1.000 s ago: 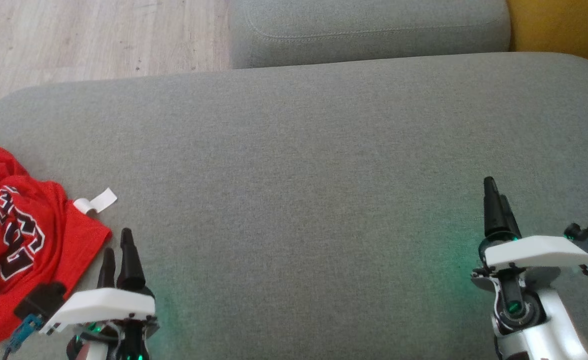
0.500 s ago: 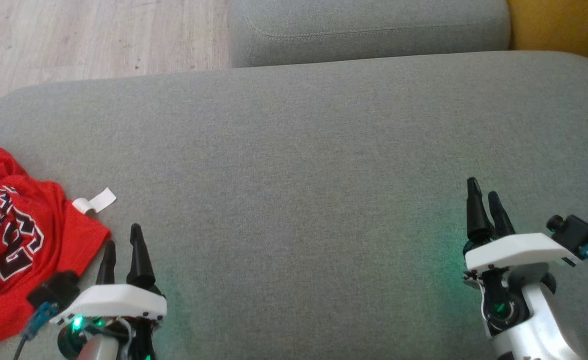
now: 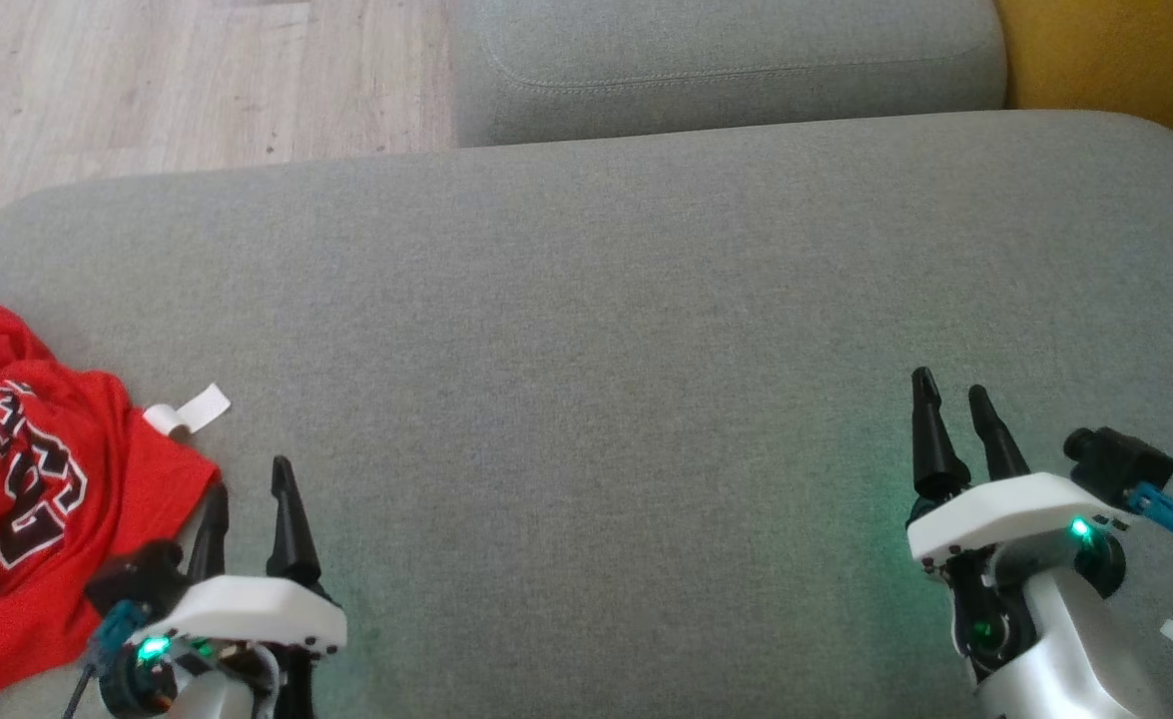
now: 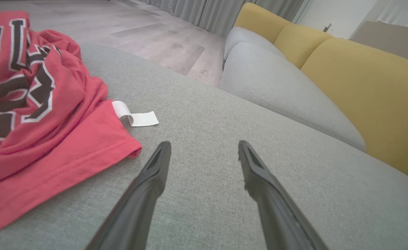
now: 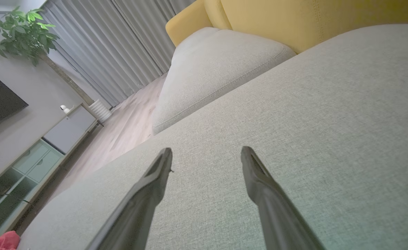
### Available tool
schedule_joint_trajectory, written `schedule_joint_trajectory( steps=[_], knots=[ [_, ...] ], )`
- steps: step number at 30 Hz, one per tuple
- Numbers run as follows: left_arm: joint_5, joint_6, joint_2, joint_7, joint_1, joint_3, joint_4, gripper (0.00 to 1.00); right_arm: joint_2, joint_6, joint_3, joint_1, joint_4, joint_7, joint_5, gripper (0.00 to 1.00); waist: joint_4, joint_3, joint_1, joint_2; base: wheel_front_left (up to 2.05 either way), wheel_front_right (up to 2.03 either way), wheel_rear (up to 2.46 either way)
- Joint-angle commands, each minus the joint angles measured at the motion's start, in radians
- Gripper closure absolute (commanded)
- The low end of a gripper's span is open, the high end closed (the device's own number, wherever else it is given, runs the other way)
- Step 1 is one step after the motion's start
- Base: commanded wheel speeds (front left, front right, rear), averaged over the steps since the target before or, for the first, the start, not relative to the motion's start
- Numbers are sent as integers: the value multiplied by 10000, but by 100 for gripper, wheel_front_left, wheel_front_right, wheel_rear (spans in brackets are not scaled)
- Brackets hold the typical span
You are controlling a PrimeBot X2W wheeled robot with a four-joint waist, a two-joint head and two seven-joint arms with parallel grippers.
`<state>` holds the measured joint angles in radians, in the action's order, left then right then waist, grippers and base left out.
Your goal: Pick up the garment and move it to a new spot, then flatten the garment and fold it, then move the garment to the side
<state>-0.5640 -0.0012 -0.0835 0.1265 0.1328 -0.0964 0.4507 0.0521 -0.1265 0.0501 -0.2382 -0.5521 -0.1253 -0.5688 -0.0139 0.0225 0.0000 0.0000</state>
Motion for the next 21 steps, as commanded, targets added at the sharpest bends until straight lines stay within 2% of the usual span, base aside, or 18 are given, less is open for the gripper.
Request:
schedule_joint_trajectory(
  steps=[1,21],
  knots=[
    [287,90,-202,149,199,165,-208,0,31,-31,114,-408,249,-154,318,0,-2,-5,0,0,0,0,0],
    [2881,550,-350,735,569,-305,-26,0,-29,-37,269,-639,140,-744,3140,0,-60,210,0,0,0,0,0]
  ],
)
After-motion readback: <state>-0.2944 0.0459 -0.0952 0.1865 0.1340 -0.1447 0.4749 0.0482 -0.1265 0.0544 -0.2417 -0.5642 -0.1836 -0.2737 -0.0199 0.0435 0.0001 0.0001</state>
